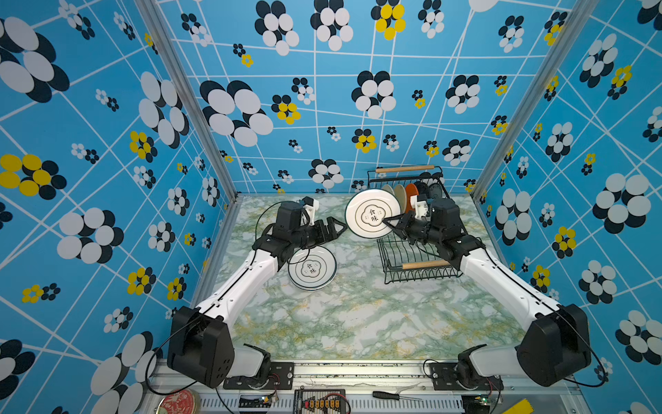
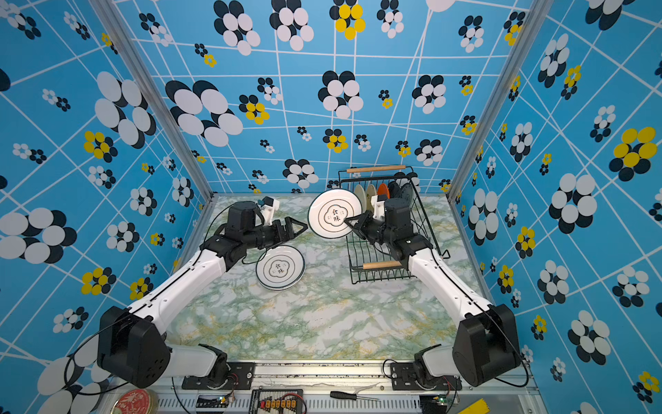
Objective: Unload the plates from the dish rack
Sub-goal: Place the plate among the plates.
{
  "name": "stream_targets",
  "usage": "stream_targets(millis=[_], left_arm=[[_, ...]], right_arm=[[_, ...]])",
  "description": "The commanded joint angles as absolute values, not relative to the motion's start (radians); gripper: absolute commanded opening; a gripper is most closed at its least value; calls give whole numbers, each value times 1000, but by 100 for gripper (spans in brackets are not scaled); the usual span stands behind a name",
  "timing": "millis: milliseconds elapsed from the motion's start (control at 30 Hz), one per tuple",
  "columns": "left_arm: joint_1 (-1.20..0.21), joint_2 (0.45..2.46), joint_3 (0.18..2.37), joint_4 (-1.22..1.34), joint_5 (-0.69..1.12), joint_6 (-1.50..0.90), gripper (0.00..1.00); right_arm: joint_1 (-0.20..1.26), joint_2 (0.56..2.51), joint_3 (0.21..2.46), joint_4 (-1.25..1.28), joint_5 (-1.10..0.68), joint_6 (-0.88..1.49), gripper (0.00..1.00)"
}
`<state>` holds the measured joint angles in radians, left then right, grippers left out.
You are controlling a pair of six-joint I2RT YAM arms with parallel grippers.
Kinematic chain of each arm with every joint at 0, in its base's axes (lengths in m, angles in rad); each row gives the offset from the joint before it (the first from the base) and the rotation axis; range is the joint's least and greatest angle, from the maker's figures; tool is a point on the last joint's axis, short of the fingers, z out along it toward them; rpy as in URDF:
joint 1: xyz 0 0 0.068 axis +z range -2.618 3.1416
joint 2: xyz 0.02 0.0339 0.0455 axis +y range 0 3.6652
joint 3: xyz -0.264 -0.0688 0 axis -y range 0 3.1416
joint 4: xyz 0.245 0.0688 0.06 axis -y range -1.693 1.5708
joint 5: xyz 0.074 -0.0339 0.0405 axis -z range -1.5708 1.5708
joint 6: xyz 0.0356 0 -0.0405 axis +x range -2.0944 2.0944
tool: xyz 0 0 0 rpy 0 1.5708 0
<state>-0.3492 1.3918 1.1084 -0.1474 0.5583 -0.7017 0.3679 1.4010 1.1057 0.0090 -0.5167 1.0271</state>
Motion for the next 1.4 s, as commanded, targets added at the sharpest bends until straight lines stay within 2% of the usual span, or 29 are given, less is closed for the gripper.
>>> stream_targets(millis=[0,133,267,533,667,767,900,1000,1133,1367], left_arm=[[-354,1411,1126,-96,592,-726,95],[-354,1426,1126,-82,600,-741,93],[-352,1431,1127,-68,613,-750,85],[-346,1429,1108,-41,639,-763,54],[-344,1419,1100,-40,642,-764,44],[-341,1416,1096,-44,647,-761,30],[-337,1408,1087,-53,649,-759,21],[-332,1403,1080,-61,650,-759,16],[-320,1396,1076,-89,643,-755,11],[-297,1377,1079,-161,628,-729,3]], right_arm=[[397,1424,1093,136,-584,1065,0],[425,1447,1089,176,-606,1081,0],[444,1464,1097,180,-624,1072,0],[457,1486,1099,198,-649,1070,2],[471,1501,1111,200,-660,1067,4],[478,1514,1121,199,-666,1061,6],[483,1523,1130,198,-668,1055,9],[486,1529,1138,196,-672,1051,16],[488,1538,1147,192,-671,1044,34],[487,1543,1160,187,-663,1034,49]])
